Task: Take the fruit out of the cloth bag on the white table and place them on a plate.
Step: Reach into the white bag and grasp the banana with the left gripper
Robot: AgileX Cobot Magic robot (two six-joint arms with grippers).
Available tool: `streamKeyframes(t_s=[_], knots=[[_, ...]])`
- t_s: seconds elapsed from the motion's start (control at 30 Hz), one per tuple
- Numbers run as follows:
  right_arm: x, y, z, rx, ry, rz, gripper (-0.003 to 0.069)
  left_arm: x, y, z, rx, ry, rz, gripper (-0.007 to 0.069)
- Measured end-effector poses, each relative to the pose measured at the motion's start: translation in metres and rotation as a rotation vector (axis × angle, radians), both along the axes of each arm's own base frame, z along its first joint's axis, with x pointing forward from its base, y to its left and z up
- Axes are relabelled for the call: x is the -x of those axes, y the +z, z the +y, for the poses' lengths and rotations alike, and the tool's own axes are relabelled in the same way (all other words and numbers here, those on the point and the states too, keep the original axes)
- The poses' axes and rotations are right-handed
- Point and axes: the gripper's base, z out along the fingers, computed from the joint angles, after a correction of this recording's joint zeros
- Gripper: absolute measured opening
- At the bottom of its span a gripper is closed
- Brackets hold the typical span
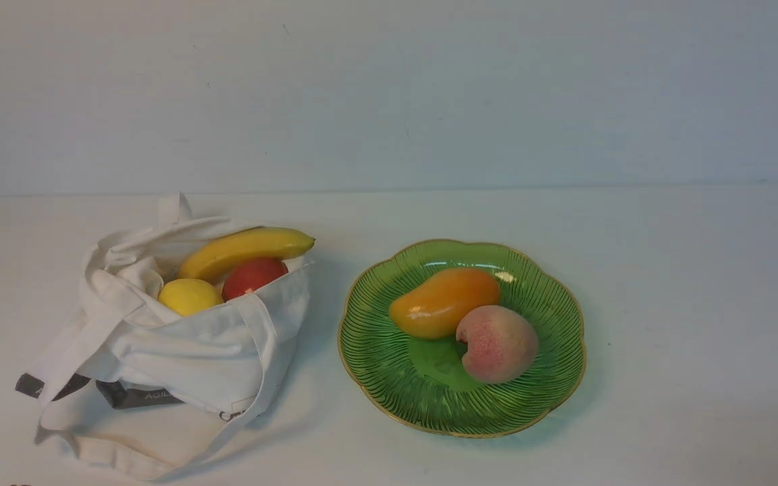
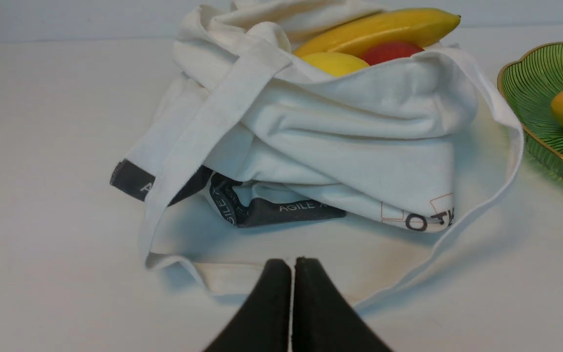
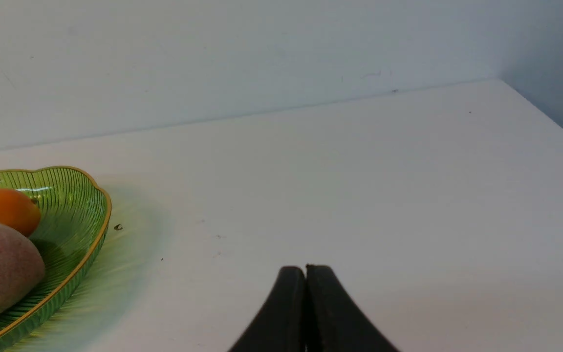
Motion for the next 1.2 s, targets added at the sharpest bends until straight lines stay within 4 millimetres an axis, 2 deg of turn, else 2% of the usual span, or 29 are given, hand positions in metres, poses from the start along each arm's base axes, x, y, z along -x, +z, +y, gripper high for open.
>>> streamKeyframes(t_s=[1.2], knots=[[0.0000,0.0000,0.0001,-0.003,0.000,0.000,-0.0015,-0.0005,0.0016,-0.0004,0.028,0.003,-0.016,-0.0008]])
